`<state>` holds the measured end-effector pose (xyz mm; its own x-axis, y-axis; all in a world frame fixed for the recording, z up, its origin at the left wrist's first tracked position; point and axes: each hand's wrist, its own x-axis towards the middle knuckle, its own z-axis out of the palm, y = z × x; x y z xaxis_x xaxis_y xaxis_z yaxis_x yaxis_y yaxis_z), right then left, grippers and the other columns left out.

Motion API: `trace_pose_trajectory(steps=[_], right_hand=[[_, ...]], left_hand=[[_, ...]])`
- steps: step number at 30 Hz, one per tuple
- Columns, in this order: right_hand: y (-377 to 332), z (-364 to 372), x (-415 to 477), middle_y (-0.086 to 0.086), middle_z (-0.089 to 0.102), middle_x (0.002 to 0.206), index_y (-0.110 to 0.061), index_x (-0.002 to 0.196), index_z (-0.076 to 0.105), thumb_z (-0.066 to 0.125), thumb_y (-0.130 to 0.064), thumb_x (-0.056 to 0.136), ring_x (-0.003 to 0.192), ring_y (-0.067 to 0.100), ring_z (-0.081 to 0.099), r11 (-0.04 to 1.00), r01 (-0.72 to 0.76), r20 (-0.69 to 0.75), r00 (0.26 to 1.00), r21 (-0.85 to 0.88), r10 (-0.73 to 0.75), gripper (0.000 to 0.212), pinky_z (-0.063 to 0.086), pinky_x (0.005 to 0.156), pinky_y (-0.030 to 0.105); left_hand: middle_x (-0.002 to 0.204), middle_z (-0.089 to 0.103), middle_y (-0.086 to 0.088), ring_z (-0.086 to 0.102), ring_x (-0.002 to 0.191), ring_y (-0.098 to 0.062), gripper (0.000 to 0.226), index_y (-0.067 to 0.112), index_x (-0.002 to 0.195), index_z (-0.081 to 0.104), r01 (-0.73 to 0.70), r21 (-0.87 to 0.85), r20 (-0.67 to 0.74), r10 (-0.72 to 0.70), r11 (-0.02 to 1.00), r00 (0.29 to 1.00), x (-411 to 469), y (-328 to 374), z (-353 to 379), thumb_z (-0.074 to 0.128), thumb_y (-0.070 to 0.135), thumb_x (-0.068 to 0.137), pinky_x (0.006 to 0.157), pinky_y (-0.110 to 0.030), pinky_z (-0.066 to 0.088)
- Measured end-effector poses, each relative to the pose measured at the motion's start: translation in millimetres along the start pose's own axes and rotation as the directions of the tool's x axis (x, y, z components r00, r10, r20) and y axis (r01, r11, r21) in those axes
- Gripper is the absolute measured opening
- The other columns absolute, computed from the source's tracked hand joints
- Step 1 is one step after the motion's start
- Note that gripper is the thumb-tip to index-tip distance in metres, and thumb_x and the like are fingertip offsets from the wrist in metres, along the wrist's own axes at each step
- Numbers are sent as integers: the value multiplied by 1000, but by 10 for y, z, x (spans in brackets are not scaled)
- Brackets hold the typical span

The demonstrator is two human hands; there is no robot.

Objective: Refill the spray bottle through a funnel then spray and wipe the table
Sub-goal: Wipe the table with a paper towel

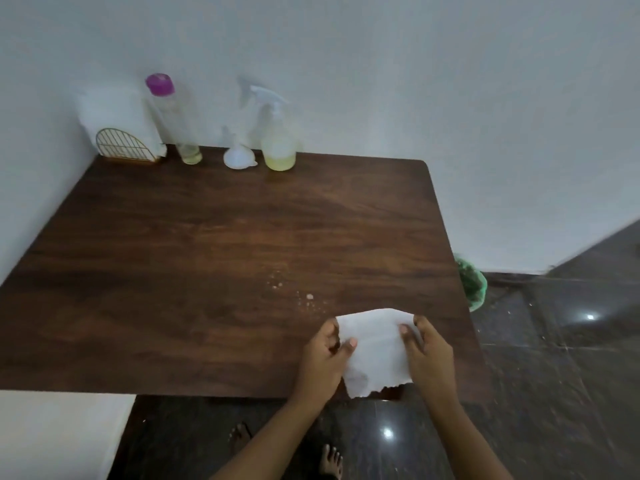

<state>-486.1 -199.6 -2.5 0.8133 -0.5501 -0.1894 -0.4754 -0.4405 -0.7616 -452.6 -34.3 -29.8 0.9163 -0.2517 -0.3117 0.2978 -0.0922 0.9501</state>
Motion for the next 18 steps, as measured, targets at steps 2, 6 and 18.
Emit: trace_pose_trajectory(steps=[2, 6, 18], right_hand=[[239, -55, 74, 6, 64, 108, -5, 120, 60, 54, -18, 95, 108, 29, 58, 994, 19, -30, 999, -103, -22, 29, 43, 86, 33], [542, -71, 80, 10, 59, 111, -7, 116, 59, 60, -5, 87, 109, 34, 52, 963, 45, -161, 983, -267, -90, 28, 44, 88, 46], [614, 584, 258, 7, 14, 158, -6, 149, 19, -10, -67, 87, 146, 23, 16, 679, 381, 270, 924, -628, -270, 92, 10, 116, 47]], left_hand=[[99, 74, 8, 70, 90, -8, 25, 29, 111, 59, 5, 108, 21, -7, 994, 1000, 8, -97, 154, 63, 15, 91, 74, -36, 58], [97, 68, 11, 67, 79, -10, 51, 27, 137, 48, 24, 211, -122, 2, 977, 992, 47, -212, 263, 65, 19, 89, 71, -43, 59], [140, 47, -13, 40, 130, -32, 48, 17, 137, 51, 149, 680, -475, 276, 718, 836, 128, -276, -1032, 62, 16, 90, 108, -47, 34]])
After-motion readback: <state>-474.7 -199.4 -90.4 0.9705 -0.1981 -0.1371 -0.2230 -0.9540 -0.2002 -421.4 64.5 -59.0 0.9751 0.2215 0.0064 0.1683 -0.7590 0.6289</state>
